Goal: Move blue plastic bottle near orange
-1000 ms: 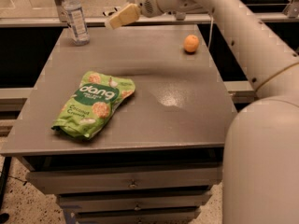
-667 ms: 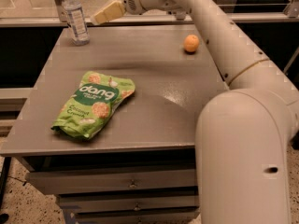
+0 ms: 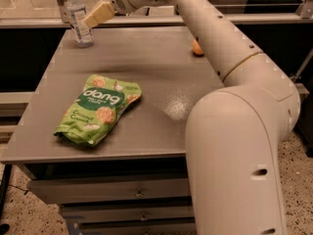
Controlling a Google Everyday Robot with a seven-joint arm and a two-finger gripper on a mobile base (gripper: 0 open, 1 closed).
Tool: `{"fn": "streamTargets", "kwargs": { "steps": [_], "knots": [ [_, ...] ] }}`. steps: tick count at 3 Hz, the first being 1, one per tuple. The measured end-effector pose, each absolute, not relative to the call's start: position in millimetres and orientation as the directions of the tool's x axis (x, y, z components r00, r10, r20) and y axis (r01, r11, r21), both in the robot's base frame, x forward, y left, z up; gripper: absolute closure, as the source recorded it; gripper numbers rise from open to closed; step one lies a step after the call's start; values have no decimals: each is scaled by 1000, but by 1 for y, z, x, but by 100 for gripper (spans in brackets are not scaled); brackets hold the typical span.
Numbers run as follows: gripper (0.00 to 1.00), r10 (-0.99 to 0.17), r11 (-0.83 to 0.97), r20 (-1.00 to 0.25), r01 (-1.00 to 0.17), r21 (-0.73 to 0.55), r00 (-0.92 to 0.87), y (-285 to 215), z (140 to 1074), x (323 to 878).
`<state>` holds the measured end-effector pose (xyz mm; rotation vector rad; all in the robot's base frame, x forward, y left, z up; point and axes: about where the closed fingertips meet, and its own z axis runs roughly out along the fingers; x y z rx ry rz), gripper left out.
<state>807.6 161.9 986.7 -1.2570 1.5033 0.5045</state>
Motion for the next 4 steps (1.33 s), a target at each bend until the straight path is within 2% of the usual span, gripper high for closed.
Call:
{"fn": "streamTargets", "kwargs": {
  "steps": [4],
  "knots": [
    [0, -510, 441, -857, -832, -338, 78, 221, 958, 809]
  ]
}}
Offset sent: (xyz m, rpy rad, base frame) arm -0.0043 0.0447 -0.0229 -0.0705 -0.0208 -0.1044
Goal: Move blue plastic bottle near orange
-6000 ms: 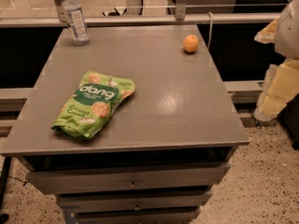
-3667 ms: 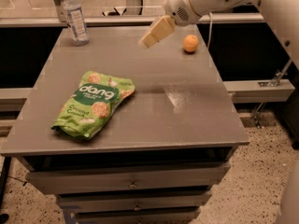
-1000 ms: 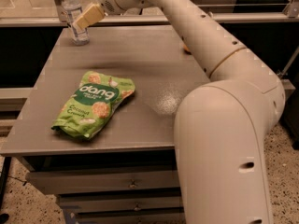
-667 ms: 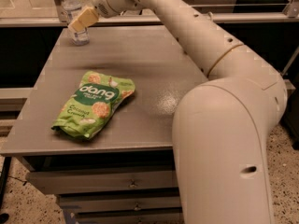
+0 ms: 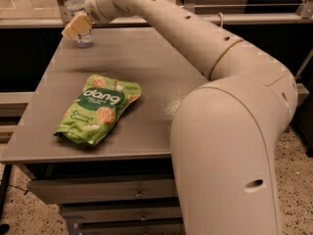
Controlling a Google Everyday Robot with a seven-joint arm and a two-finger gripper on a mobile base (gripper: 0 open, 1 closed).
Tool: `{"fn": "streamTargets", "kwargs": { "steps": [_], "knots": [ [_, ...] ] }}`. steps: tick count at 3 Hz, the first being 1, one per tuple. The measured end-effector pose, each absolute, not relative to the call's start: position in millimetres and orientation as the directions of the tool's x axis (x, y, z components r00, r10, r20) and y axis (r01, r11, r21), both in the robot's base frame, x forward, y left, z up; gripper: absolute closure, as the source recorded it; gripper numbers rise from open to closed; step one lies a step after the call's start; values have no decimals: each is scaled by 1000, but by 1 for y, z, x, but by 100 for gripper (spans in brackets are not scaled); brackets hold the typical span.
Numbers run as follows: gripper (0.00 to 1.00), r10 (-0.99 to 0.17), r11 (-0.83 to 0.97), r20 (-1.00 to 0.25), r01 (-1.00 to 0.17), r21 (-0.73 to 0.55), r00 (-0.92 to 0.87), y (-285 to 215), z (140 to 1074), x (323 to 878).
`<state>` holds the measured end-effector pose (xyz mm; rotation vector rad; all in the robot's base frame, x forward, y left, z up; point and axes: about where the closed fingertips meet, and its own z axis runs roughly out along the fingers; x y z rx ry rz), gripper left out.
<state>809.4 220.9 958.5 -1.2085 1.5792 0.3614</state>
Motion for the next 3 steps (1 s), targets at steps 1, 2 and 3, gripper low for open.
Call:
{"fn": "streamTargets", "kwargs": {
  "steps": [1, 2, 3],
  "knots": [
    [0, -501, 464, -864, -828, -315, 47, 226, 946, 818],
    [0, -477, 494, -879, -823, -283, 16, 223, 938, 833],
    [0, -452, 511, -892, -819, -261, 1, 223, 936, 847]
  ]
}}
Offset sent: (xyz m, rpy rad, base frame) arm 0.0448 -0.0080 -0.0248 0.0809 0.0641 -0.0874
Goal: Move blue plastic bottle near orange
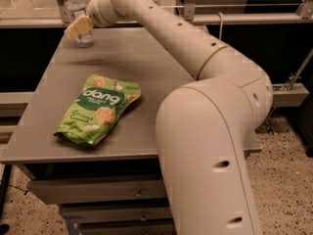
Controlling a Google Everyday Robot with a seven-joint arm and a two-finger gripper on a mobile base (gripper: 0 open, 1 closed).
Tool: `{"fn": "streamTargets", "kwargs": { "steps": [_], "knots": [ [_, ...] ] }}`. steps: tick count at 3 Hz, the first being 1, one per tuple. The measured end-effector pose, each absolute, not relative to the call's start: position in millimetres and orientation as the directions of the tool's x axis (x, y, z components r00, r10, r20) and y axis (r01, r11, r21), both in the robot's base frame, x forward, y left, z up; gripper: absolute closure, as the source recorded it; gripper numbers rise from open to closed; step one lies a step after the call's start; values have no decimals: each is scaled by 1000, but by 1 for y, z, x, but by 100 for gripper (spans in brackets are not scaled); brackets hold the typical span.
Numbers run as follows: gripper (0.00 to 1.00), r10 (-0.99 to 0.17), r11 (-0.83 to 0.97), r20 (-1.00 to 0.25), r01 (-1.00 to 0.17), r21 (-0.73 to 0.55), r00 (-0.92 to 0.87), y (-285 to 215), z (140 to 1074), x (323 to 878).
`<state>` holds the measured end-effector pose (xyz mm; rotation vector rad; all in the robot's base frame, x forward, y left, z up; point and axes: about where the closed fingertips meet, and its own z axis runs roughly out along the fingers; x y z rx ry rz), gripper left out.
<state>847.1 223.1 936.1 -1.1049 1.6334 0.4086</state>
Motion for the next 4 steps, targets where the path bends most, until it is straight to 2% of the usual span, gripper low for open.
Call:
{"fn": "streamTargets", "kwargs": {
  "steps": [2, 3, 4],
  "knots": [
    [0, -428, 506, -904, -825, -253, 15, 241, 943, 868],
    [17, -419, 499, -908, -832, -242, 13, 252, 944, 875],
    [41, -407, 491, -913, -840, -231, 14, 261, 945, 877]
  ]
}}
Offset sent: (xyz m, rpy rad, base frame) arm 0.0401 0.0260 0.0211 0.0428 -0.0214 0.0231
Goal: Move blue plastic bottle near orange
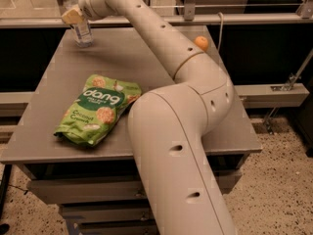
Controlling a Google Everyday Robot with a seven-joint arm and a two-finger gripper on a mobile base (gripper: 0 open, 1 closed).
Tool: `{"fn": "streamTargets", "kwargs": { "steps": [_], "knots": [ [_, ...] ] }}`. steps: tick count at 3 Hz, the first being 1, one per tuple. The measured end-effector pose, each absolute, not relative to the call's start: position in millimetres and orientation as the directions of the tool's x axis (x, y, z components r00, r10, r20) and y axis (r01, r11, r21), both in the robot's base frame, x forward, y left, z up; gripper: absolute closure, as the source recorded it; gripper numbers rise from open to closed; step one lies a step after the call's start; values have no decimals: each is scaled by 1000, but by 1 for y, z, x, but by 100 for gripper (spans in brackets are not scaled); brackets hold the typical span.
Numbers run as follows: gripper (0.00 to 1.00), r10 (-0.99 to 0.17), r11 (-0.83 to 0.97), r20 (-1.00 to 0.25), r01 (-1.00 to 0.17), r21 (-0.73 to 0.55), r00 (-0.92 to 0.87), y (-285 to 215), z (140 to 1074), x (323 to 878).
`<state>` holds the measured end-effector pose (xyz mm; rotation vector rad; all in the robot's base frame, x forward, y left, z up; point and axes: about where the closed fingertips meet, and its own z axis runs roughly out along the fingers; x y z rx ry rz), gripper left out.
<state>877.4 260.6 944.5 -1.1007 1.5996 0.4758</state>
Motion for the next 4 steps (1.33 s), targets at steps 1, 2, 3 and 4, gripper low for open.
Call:
{"fn": "streamTargets", "kwargs": {
  "steps": [1, 2, 3, 4],
  "knots": [
    [64, -399, 492, -917, -842, -223, 9, 262, 945, 879],
    [88, -364, 509, -931, -839, -191, -9, 250, 951, 878],
    [100, -293, 516, -955, -848, -124, -39, 224, 965, 868],
    [100, -202, 477, -978, -878, -47, -57, 191, 991, 838]
  ]
}}
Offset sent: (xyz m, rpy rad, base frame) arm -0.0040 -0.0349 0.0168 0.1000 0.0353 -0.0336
